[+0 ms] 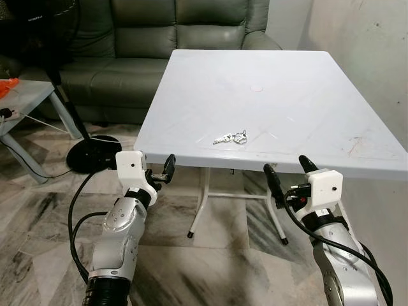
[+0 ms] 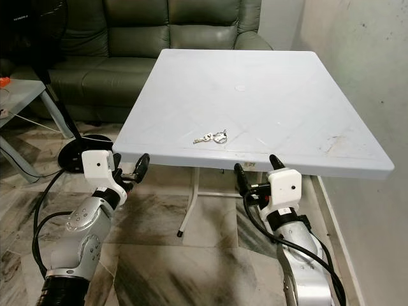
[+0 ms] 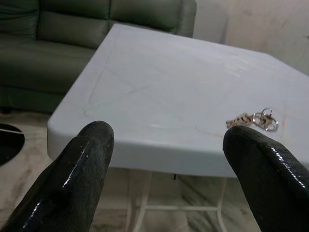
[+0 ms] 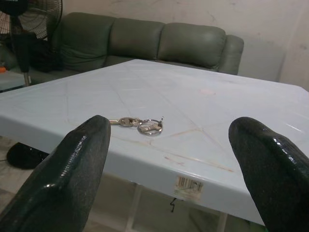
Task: Hang keys on a hook
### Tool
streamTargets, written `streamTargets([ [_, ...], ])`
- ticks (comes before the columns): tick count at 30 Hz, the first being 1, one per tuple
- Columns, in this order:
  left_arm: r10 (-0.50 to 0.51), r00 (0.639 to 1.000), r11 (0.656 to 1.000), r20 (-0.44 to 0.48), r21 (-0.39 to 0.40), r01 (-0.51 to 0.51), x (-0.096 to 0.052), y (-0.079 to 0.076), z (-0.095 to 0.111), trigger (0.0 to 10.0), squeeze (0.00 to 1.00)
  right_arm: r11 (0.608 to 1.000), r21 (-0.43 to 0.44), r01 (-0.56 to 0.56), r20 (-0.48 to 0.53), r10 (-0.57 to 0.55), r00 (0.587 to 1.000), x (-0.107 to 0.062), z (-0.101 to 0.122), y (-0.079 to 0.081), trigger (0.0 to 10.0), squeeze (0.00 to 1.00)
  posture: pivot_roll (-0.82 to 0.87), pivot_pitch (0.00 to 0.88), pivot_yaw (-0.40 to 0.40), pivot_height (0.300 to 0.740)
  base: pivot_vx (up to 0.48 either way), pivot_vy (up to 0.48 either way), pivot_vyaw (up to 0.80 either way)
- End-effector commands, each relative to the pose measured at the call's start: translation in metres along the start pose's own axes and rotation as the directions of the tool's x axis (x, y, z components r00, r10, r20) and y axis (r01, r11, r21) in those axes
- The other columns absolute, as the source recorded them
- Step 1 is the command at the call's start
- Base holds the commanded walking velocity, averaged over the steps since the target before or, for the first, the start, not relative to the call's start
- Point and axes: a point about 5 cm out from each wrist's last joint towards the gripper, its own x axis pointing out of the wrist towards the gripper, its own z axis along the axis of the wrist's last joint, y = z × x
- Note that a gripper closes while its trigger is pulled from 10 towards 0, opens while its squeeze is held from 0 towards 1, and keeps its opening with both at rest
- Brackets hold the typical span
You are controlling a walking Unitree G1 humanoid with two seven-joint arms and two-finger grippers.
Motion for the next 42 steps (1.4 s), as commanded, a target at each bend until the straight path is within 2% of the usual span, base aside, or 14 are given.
streamTargets([
  [1, -0.013, 1.0, 1.0, 0.017, 0.006, 0.013, 0.0021, -0.0023, 0.0049, 10.0, 0.0, 1.0, -0.007, -0.011, 0.009, 0.011, 1.0, 0.0017, 0.0019, 0.001, 10.0, 0.0, -0.02, 0.0, 0.007, 0.74, 0.337, 0.0, 0.0],
  [42, -0.017, 1.0, 1.0, 0.016, -0.003, 0.017, 0.0008, -0.0039, 0.0047, 10.0, 0.0, 1.0, -0.005, -0.027, 0.008, 0.027, 1.0, 0.0009, 0.0004, 0.0033, 10.0, 0.0, -0.01, 0.0, 0.006, 0.74, 0.334, 0.0, 0.0],
])
